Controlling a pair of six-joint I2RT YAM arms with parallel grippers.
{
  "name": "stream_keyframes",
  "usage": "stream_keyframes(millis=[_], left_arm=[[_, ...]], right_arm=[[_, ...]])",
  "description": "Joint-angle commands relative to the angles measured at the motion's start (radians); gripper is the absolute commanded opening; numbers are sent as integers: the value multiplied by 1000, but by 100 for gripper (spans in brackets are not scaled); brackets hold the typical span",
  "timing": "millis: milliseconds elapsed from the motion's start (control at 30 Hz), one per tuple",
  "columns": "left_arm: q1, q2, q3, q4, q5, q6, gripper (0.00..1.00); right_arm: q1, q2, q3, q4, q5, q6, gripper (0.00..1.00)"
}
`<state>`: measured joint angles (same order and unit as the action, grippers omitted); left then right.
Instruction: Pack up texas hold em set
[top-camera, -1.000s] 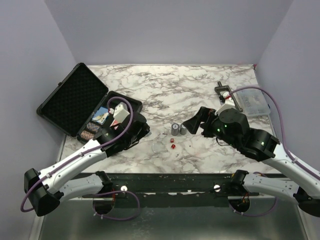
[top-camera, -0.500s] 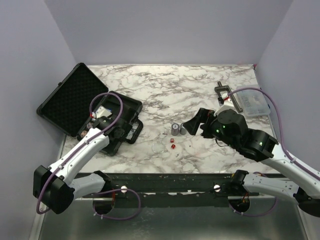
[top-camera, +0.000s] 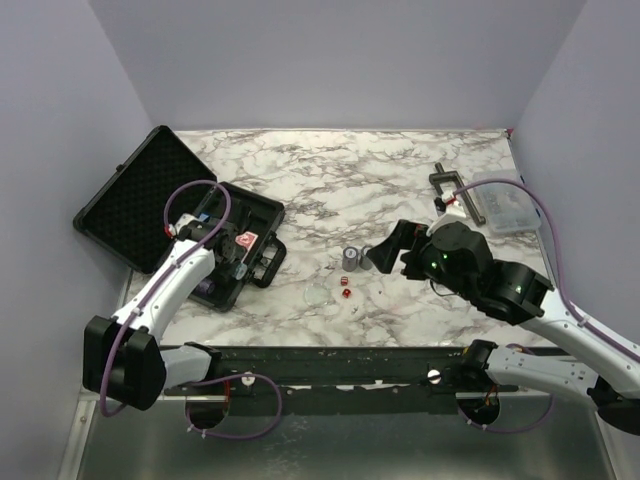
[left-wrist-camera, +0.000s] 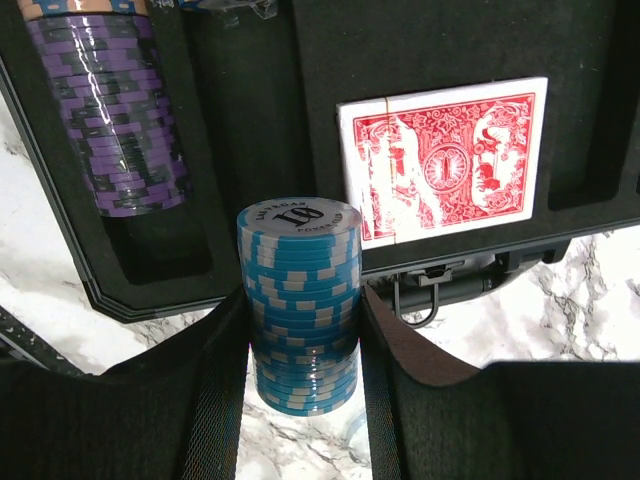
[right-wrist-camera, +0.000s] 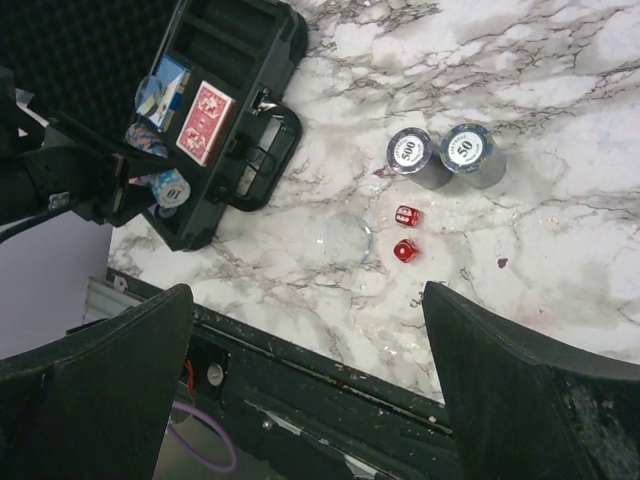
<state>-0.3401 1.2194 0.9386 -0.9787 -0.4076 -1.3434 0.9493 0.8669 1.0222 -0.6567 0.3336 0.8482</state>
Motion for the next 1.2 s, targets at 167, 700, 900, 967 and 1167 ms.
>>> stream_keyframes(millis=[167, 700, 900, 967, 1167], left_arm=[[94, 23, 15, -2, 64, 6, 0], [202, 159, 89, -6, 44, 71, 0], [226, 185, 94, -16, 37, 82, 0], [232, 192, 95, -21, 28, 82, 0], [251, 210, 107, -28, 14, 90, 0]], right_arm=[[6, -33, -24, -27, 28, 26, 100], [7, -66, -30, -58, 54, 23, 100], [6, -68, -34, -59, 61, 19, 100], [6, -68, -34, -59, 61, 19, 100], [6, -61, -32, -55, 59, 14, 100]])
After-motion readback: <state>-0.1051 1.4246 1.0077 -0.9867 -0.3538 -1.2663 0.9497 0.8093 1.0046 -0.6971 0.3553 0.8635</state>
